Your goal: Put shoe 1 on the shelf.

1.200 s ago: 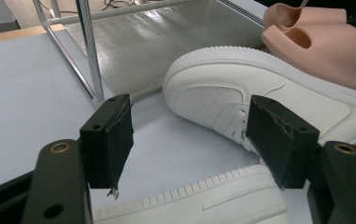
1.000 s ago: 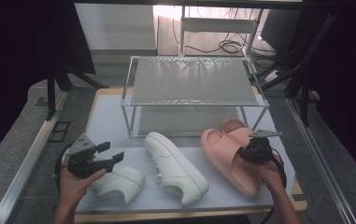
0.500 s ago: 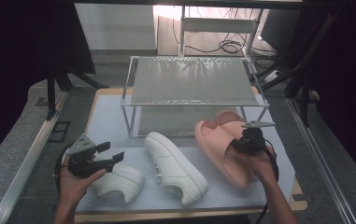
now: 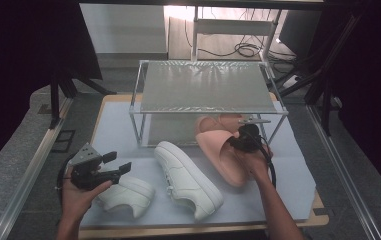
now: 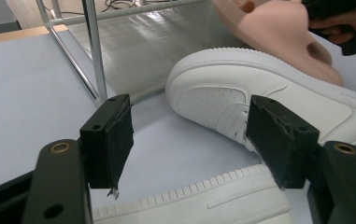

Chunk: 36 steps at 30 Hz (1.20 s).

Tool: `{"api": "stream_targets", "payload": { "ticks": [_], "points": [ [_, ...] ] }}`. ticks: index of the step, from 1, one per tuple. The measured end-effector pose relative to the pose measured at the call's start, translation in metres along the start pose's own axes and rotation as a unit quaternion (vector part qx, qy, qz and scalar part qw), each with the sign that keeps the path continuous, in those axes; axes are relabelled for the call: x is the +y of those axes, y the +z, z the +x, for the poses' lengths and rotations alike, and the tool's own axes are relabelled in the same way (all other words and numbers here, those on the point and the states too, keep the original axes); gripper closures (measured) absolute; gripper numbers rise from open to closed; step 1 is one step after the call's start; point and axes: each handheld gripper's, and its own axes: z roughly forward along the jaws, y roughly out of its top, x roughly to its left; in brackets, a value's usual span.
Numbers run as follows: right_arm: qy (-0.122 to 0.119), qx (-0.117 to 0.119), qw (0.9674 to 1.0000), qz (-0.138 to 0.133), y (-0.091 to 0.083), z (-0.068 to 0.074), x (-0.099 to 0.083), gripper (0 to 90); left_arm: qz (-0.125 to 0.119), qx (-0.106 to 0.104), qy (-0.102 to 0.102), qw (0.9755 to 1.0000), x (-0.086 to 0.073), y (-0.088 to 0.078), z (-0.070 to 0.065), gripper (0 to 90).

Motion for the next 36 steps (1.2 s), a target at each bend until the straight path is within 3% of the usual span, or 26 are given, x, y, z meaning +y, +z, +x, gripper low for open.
{"api": "stream_targets", "payload": {
  "ticks": [7,15,16,26,28,36],
  "points": [
    [0.011,-0.016,0.9997,-0.016,0.024,0.008,0.004,72.4,0.001,-0.001,-0.001,1.0000,0.000,0.001,0.000,32.1],
    [0.022,-0.031,0.9992,-0.011,0.039,0.017,0.010,72.2,0.000,0.000,-0.001,1.0000,0.000,0.000,0.000,32.1],
    [0.012,-0.035,0.9992,-0.017,0.042,0.016,0.012,72.2,0.000,-0.001,-0.001,1.0000,0.000,0.000,0.000,32.1],
    [0.003,-0.037,0.9992,-0.014,0.057,0.022,0.010,69.2,-0.001,-0.001,-0.001,1.0000,-0.001,-0.001,0.000,32.1],
    [-0.003,-0.040,0.9991,-0.015,0.059,0.023,0.010,62.1,-0.001,-0.001,-0.001,1.0000,-0.001,-0.001,0.000,32.1],
    [-0.006,-0.029,0.9996,0.000,0.055,0.023,0.009,48.3,-0.002,-0.001,0.001,1.0000,-0.001,-0.002,0.000,32.1]
  ]
}}
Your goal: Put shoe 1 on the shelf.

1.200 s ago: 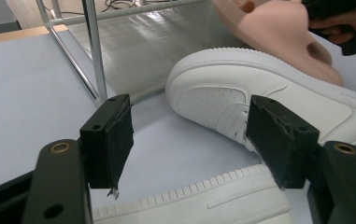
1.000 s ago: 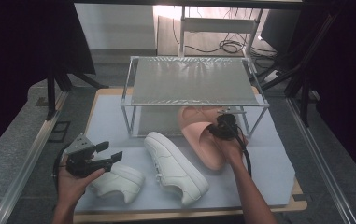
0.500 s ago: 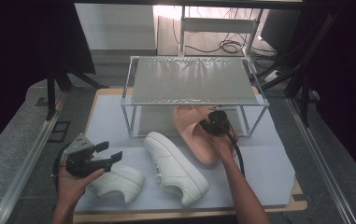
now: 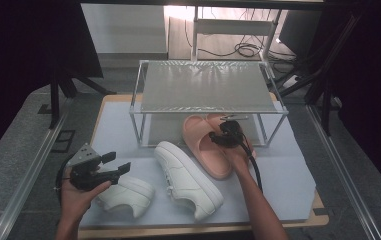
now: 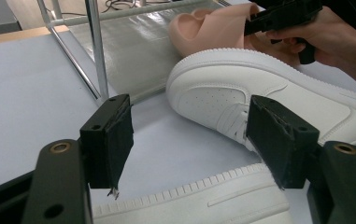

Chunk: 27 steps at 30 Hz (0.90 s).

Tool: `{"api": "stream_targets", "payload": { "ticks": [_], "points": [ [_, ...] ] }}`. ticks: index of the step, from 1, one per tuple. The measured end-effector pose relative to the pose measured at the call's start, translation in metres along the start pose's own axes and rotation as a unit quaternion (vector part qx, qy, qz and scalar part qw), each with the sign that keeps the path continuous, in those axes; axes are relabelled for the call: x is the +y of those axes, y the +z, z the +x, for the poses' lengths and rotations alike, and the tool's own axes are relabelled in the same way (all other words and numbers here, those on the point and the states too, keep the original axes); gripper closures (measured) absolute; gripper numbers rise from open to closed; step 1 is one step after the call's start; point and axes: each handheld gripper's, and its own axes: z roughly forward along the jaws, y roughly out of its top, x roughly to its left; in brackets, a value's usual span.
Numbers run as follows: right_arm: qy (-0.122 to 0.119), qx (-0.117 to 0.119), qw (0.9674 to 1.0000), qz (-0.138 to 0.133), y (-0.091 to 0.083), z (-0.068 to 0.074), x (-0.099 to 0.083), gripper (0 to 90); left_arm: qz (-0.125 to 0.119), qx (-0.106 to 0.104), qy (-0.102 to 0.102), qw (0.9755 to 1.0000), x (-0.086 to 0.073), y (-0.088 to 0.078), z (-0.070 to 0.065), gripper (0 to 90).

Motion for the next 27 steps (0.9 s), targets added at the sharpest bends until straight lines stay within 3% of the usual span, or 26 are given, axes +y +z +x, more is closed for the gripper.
{"api": "stream_targets", "payload": {
  "ticks": [5,13,15,17,21,27],
  "points": [
    [0.004,0.012,0.9999,0.004,-0.008,-0.005,-0.002,44.3,0.000,0.000,0.000,1.0000,0.000,0.001,-0.001,32.1],
    [-0.002,0.027,0.9996,-0.003,-0.030,-0.013,-0.015,48.6,0.002,-0.001,0.003,1.0000,0.000,0.001,-0.002,32.1],
    [-0.008,0.038,0.9992,-0.008,-0.043,-0.016,-0.022,57.8,0.001,0.000,0.003,1.0000,0.001,0.001,-0.002,32.1],
    [-0.012,0.039,0.9991,-0.010,-0.045,-0.017,-0.024,59.8,0.001,0.000,0.003,1.0000,0.001,0.001,-0.002,32.1],
    [-0.020,0.050,0.9984,-0.014,-0.067,-0.025,-0.039,77.6,0.002,0.000,0.004,1.0000,0.001,0.002,-0.003,32.1],
    [-0.040,0.067,0.9969,-0.008,-0.089,-0.033,-0.061,89.8,0.003,-0.001,0.004,1.0000,0.001,0.003,-0.004,32.1]
  ]
}}
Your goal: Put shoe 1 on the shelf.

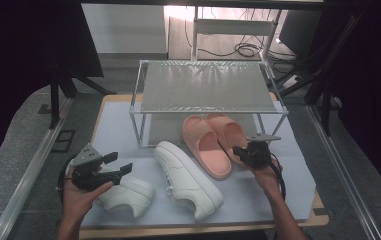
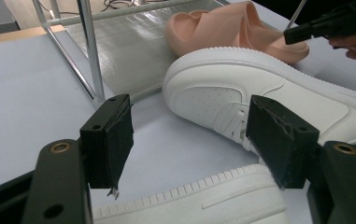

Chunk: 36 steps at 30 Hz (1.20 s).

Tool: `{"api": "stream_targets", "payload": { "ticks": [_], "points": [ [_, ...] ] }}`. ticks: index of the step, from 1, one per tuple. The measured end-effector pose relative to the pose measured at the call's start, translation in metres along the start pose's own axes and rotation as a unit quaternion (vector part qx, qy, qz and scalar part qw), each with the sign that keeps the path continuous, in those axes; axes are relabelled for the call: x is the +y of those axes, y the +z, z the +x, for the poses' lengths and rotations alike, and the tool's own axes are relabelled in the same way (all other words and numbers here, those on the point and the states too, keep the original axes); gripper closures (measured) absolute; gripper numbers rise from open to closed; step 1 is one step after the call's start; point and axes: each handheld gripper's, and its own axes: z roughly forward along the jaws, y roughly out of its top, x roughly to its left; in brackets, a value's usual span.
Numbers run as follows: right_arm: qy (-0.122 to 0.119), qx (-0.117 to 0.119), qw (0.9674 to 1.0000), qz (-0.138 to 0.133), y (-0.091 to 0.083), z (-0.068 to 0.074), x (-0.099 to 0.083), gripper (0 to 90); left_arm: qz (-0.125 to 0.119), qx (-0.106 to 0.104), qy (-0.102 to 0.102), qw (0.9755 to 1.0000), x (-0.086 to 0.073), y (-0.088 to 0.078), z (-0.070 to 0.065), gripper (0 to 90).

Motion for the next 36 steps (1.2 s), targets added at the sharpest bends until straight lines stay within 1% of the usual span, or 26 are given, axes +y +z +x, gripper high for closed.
{"api": "stream_targets", "payload": {
  "ticks": [1,3,4,5,7,12,15,18,20,21,23,30,31,34,35,36],
  "points": [
    [0.000,0.000,1.0000,0.000,0.000,0.000,0.000,90.0,0.000,0.000,0.000,1.0000,0.000,0.000,0.000,32.1],
    [-0.005,0.014,0.9999,0.003,-0.005,0.002,-0.008,90.0,0.000,0.000,-0.001,1.0000,0.000,0.000,0.000,32.1],
    [-0.012,0.025,0.9996,0.008,-0.009,0.005,-0.017,90.0,0.001,0.000,0.000,1.0000,0.000,0.001,-0.001,32.1],
    [-0.012,0.025,0.9996,0.008,-0.009,0.005,-0.017,90.0,0.001,0.000,0.000,1.0000,0.000,0.001,-0.001,32.1],
    [-0.016,0.036,0.9991,0.014,-0.010,0.010,-0.026,90.0,0.003,-0.001,0.001,1.0000,0.000,0.002,-0.002,32.1],
    [-0.021,0.052,0.9980,0.028,-0.007,0.018,-0.043,90.0,0.004,-0.001,0.002,1.0000,0.001,0.003,-0.003,32.1],
    [-0.023,0.056,0.9976,0.031,-0.005,0.019,-0.046,90.0,0.004,-0.001,0.001,1.0000,0.000,0.002,-0.002,32.1],
    [-0.025,0.063,0.9969,0.039,-0.004,0.021,-0.049,90.0,0.004,-0.001,0.002,1.0000,0.000,0.002,-0.002,32.1],
    [-0.034,0.069,0.9959,0.047,-0.003,0.026,-0.050,90.0,0.003,-0.001,0.002,1.0000,0.001,0.002,-0.002,32.1],
    [-0.034,0.069,0.9959,0.047,-0.003,0.026,-0.050,90.0,0.003,-0.001,0.002,1.0000,0.001,0.002,-0.002,32.1],
    [-0.042,0.072,0.9951,0.052,-0.002,0.029,-0.050,90.0,0.003,-0.001,0.001,1.0000,0.000,0.002,-0.002,32.1],
    [-0.051,0.080,0.9939,0.056,0.004,0.034,-0.047,90.0,0.004,0.000,0.001,1.0000,0.000,0.003,-0.002,32.1],
    [-0.051,0.085,0.9935,0.056,0.005,0.035,-0.046,90.0,0.004,0.000,0.001,1.0000,0.000,0.003,-0.002,32.1],
    [-0.056,0.086,0.9931,0.056,0.008,0.038,-0.044,90.0,0.005,-0.001,0.002,1.0000,0.000,0.003,-0.003,32.1],
    [-0.059,0.089,0.9927,0.055,0.012,0.041,-0.041,90.0,0.005,-0.001,0.001,1.0000,0.000,0.003,-0.003,32.1],
    [-0.059,0.089,0.9927,0.055,0.012,0.041,-0.041,90.0,0.005,-0.001,0.001,1.0000,0.000,0.003,-0.003,32.1]
  ]
}}
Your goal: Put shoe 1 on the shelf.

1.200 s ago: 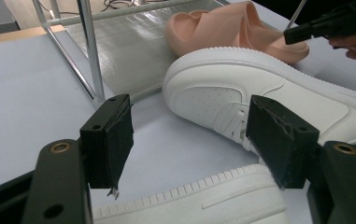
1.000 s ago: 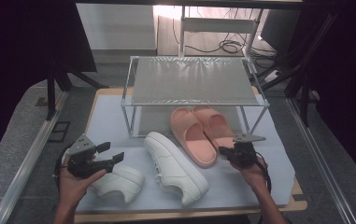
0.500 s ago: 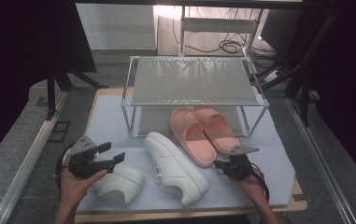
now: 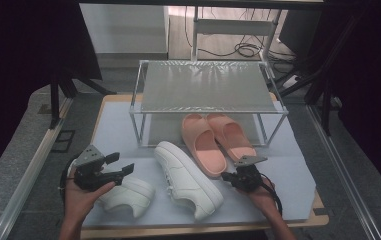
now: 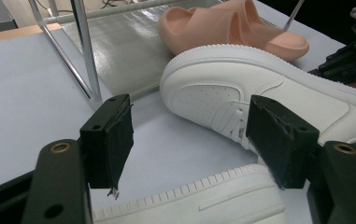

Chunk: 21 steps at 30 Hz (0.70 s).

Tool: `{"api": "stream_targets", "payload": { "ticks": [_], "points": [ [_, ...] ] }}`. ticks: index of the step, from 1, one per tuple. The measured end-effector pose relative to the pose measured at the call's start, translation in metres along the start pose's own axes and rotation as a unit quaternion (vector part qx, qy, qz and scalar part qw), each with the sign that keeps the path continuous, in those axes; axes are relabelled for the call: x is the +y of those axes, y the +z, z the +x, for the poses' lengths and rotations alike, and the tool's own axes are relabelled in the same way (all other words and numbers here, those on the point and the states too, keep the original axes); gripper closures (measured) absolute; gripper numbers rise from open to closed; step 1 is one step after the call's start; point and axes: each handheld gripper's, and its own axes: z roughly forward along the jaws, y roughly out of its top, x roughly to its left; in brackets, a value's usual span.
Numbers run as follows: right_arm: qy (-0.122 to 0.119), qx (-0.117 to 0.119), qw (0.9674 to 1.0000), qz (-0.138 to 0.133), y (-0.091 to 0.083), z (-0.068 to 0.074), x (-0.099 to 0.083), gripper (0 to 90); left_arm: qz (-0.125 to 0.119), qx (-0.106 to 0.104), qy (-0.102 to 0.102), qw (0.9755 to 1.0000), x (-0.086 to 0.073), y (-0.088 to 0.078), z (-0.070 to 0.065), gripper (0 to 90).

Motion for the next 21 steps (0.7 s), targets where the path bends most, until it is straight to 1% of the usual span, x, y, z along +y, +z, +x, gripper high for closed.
{"api": "stream_targets", "payload": {
  "ticks": [6,8,13,15,21],
  "points": [
    [-0.004,0.005,1.0000,-0.005,0.013,0.000,0.009,90.0,0.000,0.001,-0.001,1.0000,0.000,0.000,0.001,32.1],
    [-0.003,0.008,0.9999,-0.007,0.014,0.000,0.011,90.0,0.000,0.001,-0.001,1.0000,0.000,0.000,0.001,32.1],
    [-0.008,0.010,0.9997,-0.021,0.018,0.000,0.024,90.0,0.001,0.001,0.000,1.0000,-0.001,0.001,0.001,32.1],
    [-0.009,0.015,0.9996,-0.021,0.020,0.000,0.030,90.0,0.001,0.001,0.000,1.0000,-0.001,0.001,0.001,32.1],
    [-0.008,0.019,0.9994,-0.028,0.031,-0.001,0.043,90.0,0.000,0.002,-0.001,1.0000,-0.001,0.000,0.001,32.1]
  ]
}}
